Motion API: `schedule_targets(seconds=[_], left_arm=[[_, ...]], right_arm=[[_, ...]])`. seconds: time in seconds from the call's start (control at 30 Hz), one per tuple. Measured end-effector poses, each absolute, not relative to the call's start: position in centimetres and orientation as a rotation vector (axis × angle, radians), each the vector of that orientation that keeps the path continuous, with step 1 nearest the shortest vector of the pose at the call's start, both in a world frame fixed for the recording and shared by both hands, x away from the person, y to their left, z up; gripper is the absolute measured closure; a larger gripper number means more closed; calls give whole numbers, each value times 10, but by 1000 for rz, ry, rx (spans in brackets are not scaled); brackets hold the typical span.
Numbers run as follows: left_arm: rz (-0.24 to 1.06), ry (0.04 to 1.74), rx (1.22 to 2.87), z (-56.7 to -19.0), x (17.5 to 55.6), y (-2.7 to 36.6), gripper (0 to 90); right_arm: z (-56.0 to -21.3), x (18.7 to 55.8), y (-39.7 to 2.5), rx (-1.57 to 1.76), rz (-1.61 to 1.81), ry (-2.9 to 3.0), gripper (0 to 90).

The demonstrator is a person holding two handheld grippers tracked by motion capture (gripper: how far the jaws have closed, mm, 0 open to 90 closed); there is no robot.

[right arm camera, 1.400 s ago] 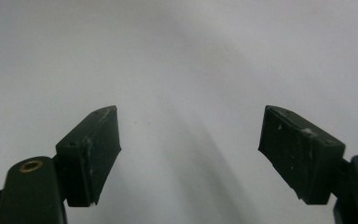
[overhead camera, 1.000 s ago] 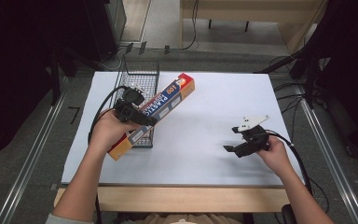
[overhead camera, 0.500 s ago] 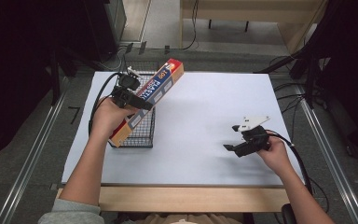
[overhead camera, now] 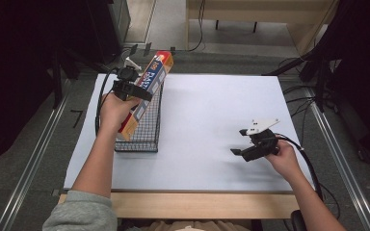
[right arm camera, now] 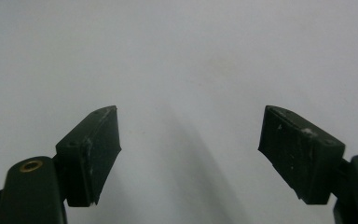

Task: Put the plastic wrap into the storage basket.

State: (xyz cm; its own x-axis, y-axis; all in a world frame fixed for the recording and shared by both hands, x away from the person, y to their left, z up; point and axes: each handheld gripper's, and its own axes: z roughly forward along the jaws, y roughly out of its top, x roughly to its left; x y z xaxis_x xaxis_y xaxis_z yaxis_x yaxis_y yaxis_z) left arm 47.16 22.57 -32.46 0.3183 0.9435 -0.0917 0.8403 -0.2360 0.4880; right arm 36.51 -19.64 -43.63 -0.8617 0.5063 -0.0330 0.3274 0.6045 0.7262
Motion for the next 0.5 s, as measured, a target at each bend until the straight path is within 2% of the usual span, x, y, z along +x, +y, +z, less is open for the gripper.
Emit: schedule_targets(seconds=[0.2, 0.5], left_arm=[[375, 1679, 2111, -333, 480, 228, 397], [358, 1768, 2070, -349, 493, 228, 394]], right_arm=[[-437, 365, -196, 679, 1099, 2597, 208], [-436, 366, -197, 682, 1124, 2598, 208]])
